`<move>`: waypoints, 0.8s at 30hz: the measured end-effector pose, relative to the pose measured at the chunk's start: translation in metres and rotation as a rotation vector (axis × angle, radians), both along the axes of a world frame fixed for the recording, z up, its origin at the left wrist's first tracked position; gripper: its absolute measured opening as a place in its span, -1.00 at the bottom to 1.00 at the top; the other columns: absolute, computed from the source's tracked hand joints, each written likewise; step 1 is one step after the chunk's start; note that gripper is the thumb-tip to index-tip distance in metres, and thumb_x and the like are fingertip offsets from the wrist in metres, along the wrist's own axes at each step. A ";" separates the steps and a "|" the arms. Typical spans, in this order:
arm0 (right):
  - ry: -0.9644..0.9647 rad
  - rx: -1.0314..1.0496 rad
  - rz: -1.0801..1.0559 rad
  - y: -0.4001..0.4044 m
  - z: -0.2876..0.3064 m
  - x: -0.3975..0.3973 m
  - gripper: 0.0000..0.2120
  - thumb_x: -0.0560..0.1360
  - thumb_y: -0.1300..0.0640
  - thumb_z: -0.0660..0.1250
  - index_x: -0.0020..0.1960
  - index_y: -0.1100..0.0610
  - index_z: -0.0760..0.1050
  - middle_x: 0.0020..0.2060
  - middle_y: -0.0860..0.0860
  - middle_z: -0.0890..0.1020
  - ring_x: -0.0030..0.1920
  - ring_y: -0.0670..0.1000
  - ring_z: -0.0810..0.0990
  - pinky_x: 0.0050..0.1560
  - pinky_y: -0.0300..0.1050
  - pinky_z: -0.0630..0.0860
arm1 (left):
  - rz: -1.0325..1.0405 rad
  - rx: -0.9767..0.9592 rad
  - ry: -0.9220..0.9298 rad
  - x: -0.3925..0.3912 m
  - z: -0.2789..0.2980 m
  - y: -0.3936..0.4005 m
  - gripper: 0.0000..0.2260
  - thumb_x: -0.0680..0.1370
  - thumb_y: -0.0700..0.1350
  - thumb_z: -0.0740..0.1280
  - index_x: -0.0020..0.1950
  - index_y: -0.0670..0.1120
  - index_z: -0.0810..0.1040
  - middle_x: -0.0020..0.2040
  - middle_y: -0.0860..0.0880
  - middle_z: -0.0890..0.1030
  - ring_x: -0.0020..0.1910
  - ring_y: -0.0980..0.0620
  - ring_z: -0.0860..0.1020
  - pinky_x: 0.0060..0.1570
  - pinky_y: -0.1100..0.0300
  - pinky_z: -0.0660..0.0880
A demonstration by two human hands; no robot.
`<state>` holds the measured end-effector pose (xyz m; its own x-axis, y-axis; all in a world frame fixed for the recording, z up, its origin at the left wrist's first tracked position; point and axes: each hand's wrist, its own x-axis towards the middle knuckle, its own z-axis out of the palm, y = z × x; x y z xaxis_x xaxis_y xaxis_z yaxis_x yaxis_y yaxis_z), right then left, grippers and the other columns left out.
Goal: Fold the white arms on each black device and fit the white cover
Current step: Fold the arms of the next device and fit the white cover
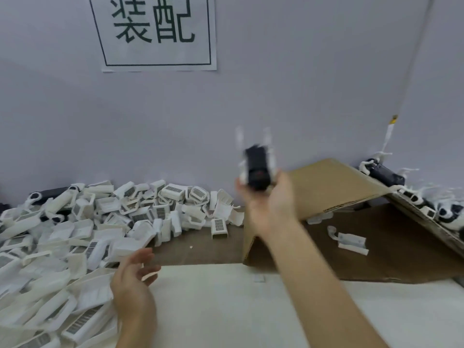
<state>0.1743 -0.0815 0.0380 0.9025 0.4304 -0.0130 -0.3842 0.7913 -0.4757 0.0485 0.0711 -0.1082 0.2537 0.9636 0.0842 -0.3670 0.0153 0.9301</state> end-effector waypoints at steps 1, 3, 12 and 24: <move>-0.012 0.043 -0.098 -0.013 0.017 0.014 -0.65 0.71 0.07 -0.03 0.17 0.24 0.46 -0.07 0.21 0.54 -0.16 0.13 0.53 -0.02 0.09 0.54 | -0.018 -0.005 0.002 0.000 0.000 -0.001 -0.65 0.55 -0.35 0.04 -0.14 -0.08 0.58 -0.14 -0.10 0.56 -0.29 -0.09 0.50 -0.22 0.10 0.42; -0.028 0.073 -0.185 -0.040 0.039 0.035 -0.53 0.72 -0.02 -0.04 0.50 0.25 0.24 0.26 0.28 0.45 0.17 0.22 0.52 0.31 0.23 0.42 | -0.059 -0.009 0.007 0.002 0.001 -0.002 -0.66 0.55 -0.33 0.05 -0.13 -0.09 0.59 -0.15 -0.10 0.54 -0.29 -0.10 0.49 -0.21 0.10 0.41; -0.276 -0.698 0.269 0.004 -0.085 -0.025 -0.82 0.64 0.29 0.17 0.03 0.30 0.54 -0.28 0.16 0.69 -0.29 0.10 0.69 -0.20 -0.14 0.58 | -0.175 0.020 0.125 0.009 0.000 -0.007 -0.70 0.61 -0.32 0.13 -0.13 -0.12 0.62 -0.14 -0.12 0.60 -0.30 -0.12 0.53 -0.26 0.06 0.41; -0.371 -0.790 0.220 0.017 -0.138 -0.050 -0.71 0.62 0.42 0.11 -0.01 0.28 0.60 -0.33 0.20 0.66 -0.34 0.10 0.68 -0.31 -0.20 0.59 | -0.206 0.244 0.429 0.005 0.003 -0.026 -0.72 0.54 -0.40 0.19 -0.19 -0.12 0.60 -0.22 -0.08 0.62 -0.21 -0.07 0.59 -0.14 0.12 0.51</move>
<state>0.1244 -0.0642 -0.1004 0.8062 0.5827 -0.1026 -0.2016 0.1075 -0.9736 0.0536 0.0455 -0.1050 0.4964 0.8556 0.1469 0.0351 -0.1888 0.9814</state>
